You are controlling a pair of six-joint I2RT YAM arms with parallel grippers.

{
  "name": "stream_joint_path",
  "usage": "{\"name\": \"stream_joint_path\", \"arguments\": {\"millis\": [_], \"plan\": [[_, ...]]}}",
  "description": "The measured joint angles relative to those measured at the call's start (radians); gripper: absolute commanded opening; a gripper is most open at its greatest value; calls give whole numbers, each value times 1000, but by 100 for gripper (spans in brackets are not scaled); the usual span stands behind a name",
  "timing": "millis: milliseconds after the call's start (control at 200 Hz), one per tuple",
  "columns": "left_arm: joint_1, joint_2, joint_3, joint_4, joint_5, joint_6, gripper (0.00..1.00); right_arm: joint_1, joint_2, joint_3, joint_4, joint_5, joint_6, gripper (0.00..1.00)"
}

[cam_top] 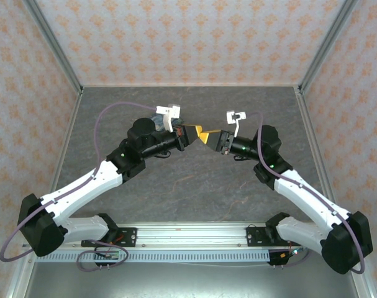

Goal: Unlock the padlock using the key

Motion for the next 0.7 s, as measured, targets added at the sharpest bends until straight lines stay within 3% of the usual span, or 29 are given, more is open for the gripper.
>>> {"name": "stream_joint_path", "arguments": {"millis": [701], "plan": [[0, 5, 6, -8, -4, -1, 0, 21, -35, -46, -42, 16, -20, 40]]}}
